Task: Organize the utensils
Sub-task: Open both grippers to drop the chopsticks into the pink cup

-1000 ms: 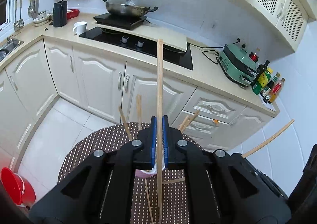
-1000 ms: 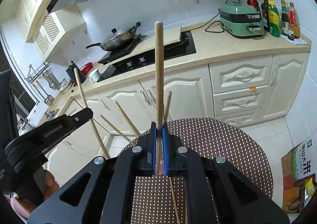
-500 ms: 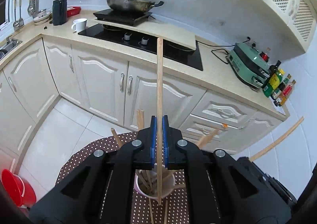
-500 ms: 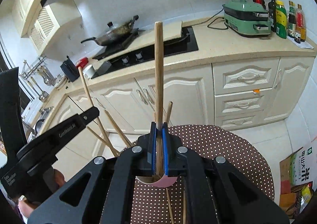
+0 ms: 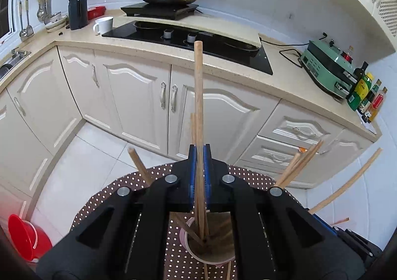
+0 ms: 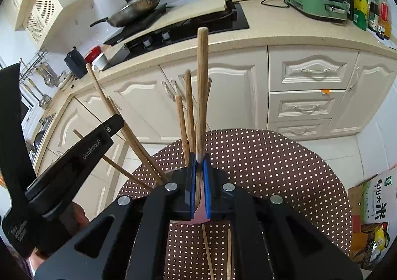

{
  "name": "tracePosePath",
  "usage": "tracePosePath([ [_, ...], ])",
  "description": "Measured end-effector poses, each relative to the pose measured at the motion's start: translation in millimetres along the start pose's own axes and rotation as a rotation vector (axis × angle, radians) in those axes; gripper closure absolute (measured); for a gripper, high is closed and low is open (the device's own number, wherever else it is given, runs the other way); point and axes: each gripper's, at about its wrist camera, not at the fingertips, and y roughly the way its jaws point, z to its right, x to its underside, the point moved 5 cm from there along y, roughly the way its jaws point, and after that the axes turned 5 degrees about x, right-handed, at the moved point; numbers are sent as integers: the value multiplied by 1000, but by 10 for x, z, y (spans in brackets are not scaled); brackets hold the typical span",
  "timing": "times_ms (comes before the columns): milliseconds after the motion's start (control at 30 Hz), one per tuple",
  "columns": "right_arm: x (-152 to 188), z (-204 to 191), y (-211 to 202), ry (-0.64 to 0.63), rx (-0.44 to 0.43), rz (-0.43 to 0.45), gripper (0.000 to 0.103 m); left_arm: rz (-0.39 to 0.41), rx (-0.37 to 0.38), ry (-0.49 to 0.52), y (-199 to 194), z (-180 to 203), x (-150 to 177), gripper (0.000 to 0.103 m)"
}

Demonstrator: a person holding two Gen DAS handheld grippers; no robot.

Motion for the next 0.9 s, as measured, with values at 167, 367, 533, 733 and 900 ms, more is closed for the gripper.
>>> tracePosePath([
  [167, 66, 10, 71, 5, -2, -31, 98, -43, 17, 2, -9, -30, 152, 96],
  [367, 149, 6, 130, 11, -16, -89, 95, -86, 26, 33, -72, -43, 355, 96],
  [533, 216, 26, 108, 12, -13, -110, 83, -130, 28, 57, -88, -59, 494, 95],
  [733, 317, 77, 34, 20, -6, -121, 66, -200, 27, 64, -94, -89, 614, 89],
  [900, 365, 101, -39, 14, 1, -123, 59, -206, 52, 56, -179, -95, 685, 77],
])
